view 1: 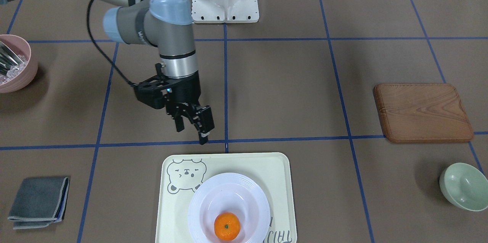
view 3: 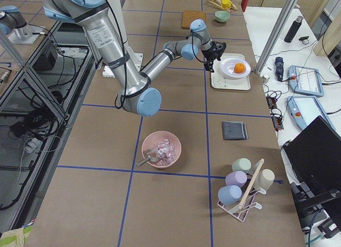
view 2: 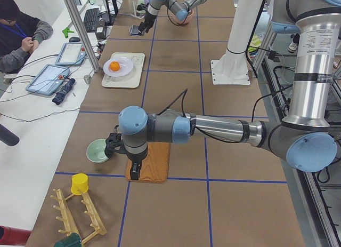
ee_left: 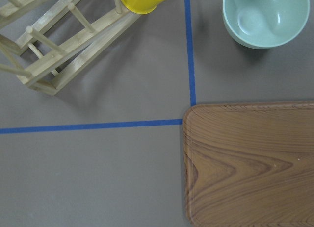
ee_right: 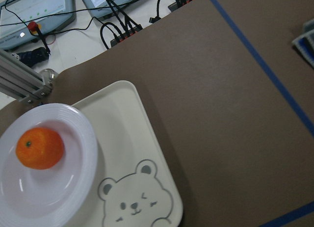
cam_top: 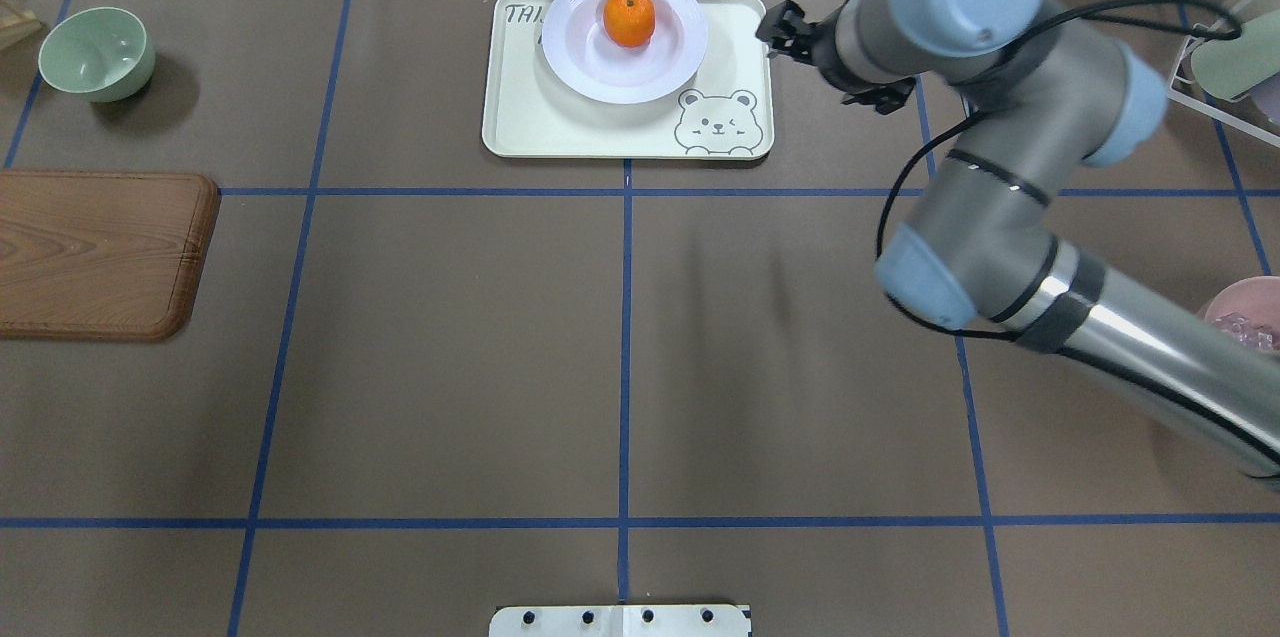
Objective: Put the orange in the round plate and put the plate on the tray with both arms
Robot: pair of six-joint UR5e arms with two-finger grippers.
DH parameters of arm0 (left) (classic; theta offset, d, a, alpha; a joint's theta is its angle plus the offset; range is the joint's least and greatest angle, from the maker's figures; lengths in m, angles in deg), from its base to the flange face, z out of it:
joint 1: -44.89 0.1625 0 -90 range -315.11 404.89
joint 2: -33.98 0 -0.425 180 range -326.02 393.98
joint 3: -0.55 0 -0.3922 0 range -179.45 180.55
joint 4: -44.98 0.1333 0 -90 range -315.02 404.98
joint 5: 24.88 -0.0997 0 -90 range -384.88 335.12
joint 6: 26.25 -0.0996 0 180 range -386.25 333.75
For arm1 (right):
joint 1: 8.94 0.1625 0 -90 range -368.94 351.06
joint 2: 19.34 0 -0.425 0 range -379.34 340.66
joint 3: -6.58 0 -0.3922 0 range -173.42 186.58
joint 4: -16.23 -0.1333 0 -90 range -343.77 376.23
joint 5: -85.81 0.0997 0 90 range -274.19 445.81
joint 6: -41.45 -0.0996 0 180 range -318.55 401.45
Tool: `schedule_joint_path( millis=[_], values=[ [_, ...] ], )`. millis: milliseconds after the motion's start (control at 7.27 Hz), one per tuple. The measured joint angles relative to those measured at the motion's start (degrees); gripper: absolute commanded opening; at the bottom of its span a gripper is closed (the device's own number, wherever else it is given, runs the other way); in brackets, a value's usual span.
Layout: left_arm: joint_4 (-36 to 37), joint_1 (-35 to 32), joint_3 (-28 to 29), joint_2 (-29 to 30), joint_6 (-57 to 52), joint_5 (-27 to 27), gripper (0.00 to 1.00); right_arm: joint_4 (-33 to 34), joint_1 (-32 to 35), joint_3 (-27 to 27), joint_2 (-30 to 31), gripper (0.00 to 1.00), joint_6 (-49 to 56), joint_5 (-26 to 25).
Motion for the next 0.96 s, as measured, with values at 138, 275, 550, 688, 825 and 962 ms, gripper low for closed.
schedule_joint_path(
  millis=[138, 275, 550, 688, 825, 962],
  values=[
    [0.0, 0.0, -1.3, -1.1, 0.3, 0.0, 0.99, 0.2, 6.2, -1.6, 4.5, 1.0, 11.7, 7.7],
    [-0.1, 0.0, -1.8, -1.6, 0.0, 0.0, 0.99, 0.6, 12.3, -2.2, 8.9, 1.0, 23.5, 13.8],
    [0.0, 0.0, -2.0, -1.8, -2.5, 0.0, 0.99, 5.7, 24.0, -2.2, 15.8, 1.0, 48.1, 19.7],
    [0.0, 0.0, -2.0, -1.8, -3.2, 0.0, 0.99, 11.3, 29.1, -1.8, 17.3, 1.0, 61.3, 20.2],
    [0.0, 0.0, -2.0, -1.9, -3.5, 0.0, 0.99, 17.9, 34.0, -1.3, 18.0, 1.0, 74.6, 20.1],
    [0.0, 0.0, -2.0, -1.9, -3.5, 0.0, 0.99, 22.8, 38.4, -0.5, 19.3, 1.0, 85.6, 20.1]
  ],
)
